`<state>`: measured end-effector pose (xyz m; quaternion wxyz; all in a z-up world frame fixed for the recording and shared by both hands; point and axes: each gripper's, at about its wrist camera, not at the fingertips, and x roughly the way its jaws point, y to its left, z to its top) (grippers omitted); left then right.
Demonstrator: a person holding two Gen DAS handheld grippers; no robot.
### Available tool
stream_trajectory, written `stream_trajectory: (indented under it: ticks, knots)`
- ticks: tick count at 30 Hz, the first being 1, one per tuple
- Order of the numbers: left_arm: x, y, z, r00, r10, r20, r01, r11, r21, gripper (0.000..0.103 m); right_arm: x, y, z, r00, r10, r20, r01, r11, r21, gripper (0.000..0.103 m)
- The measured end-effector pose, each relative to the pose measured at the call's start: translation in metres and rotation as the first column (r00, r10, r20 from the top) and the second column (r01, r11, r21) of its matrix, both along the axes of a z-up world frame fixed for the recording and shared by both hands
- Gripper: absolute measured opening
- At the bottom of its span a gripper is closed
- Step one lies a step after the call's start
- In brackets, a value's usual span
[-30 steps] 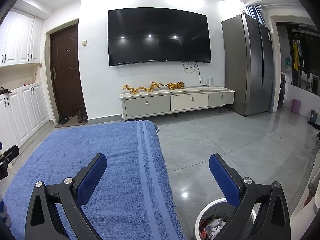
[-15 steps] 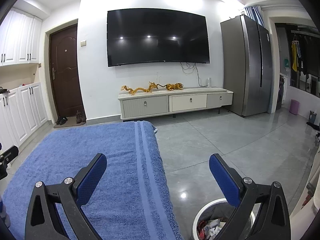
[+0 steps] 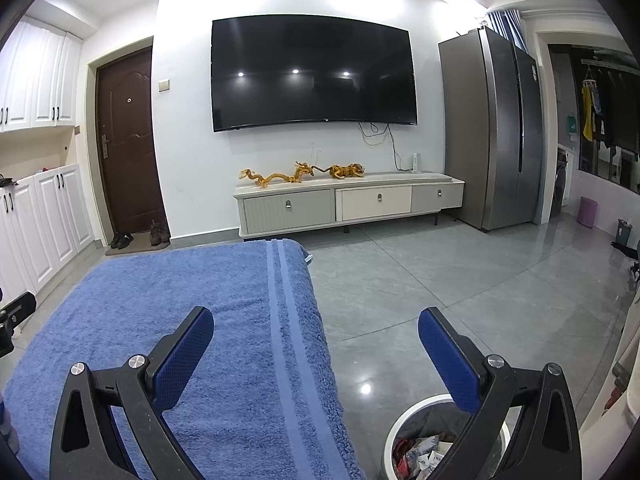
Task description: Collect trash
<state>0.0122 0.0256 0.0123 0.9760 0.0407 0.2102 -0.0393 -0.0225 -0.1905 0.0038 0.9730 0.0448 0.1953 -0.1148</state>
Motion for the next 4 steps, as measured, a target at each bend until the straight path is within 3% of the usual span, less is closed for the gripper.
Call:
stream_trajectory:
  ticks: [4]
  knots:
    - [0.0012,0.0,-0.0016,1.0,0.001,-0.016,-0.001,1.0,0.004,0.103,0.0,-0.0002,-0.0015,1.0,-0.002,-0.003,0.002,1.0,0.0,0.103]
